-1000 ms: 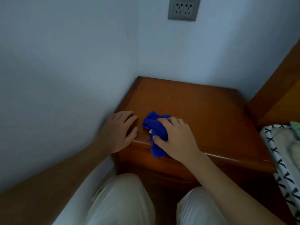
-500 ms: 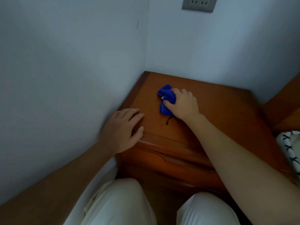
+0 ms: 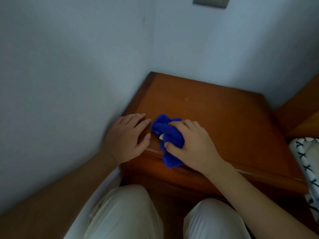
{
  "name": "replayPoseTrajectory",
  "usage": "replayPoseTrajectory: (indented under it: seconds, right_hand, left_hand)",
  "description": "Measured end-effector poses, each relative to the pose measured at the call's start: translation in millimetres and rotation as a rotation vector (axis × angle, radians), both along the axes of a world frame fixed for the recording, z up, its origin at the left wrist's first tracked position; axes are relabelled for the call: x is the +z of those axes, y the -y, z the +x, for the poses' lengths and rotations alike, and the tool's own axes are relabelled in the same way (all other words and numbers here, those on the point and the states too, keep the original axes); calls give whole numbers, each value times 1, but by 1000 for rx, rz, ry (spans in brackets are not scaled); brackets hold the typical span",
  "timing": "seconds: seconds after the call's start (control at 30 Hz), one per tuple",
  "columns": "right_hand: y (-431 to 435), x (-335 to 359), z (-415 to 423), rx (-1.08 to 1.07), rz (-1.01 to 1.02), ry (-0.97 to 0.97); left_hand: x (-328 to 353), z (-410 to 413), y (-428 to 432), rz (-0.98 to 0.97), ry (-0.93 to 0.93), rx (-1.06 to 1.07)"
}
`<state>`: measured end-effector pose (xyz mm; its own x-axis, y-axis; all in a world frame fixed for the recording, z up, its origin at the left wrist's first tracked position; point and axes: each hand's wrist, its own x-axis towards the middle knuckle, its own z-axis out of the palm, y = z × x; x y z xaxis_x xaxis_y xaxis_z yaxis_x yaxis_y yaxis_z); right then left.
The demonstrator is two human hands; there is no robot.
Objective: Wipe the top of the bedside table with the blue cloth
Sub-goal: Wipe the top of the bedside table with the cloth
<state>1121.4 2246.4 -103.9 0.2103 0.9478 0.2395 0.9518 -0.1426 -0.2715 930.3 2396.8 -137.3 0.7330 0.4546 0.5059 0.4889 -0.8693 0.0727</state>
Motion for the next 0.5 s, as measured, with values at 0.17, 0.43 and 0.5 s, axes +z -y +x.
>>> replayPoseTrajectory:
  seconds: [0.17, 0.43, 0.5]
  right_hand:
    - [-63, 3, 40, -140, 1, 5]
    - [-92, 1, 46, -205, -20, 32]
    - [-73, 0, 32, -151, -6, 29]
  left_hand:
    - [-1, -1, 0, -6, -16, 14]
    - [3, -2, 3, -33, -60, 24]
    - [5, -2, 3, -36, -68, 28]
